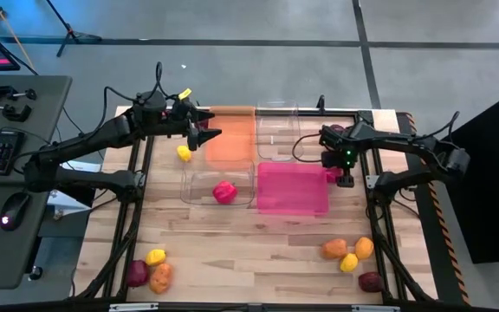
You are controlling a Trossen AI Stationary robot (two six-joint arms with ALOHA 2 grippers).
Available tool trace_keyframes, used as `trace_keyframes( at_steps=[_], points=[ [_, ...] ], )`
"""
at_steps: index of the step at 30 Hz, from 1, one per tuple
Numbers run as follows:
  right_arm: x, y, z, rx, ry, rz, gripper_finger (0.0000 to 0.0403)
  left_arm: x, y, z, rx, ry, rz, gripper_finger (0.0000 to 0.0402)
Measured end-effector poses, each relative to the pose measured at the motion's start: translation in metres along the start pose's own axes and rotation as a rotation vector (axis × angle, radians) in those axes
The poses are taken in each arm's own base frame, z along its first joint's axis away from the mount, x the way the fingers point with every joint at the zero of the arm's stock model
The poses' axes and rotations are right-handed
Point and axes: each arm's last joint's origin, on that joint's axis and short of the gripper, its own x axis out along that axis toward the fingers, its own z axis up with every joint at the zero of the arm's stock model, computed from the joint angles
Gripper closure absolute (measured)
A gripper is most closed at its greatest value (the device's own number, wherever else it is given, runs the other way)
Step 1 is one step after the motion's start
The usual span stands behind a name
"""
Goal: Sort produce into baskets
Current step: Put the red bell pepper into the left transparent bin
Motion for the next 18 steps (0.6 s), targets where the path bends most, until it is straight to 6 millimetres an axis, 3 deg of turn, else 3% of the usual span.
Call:
trace_keyframes(
  at_steps=[9, 18],
  points=[
    [0.002, -0.003, 0.007, -0.004, -0.035, -0.026, 0.0027, 0.000, 0.000, 0.000, 0.008, 0.000, 0.002, 0.0011],
    [0.020, -0.008, 0.014, 0.000, 0.043, 0.025, 0.0029, 0.000, 0.000, 0.000, 0.007, 0.000, 0.002, 0.0011]
  ],
)
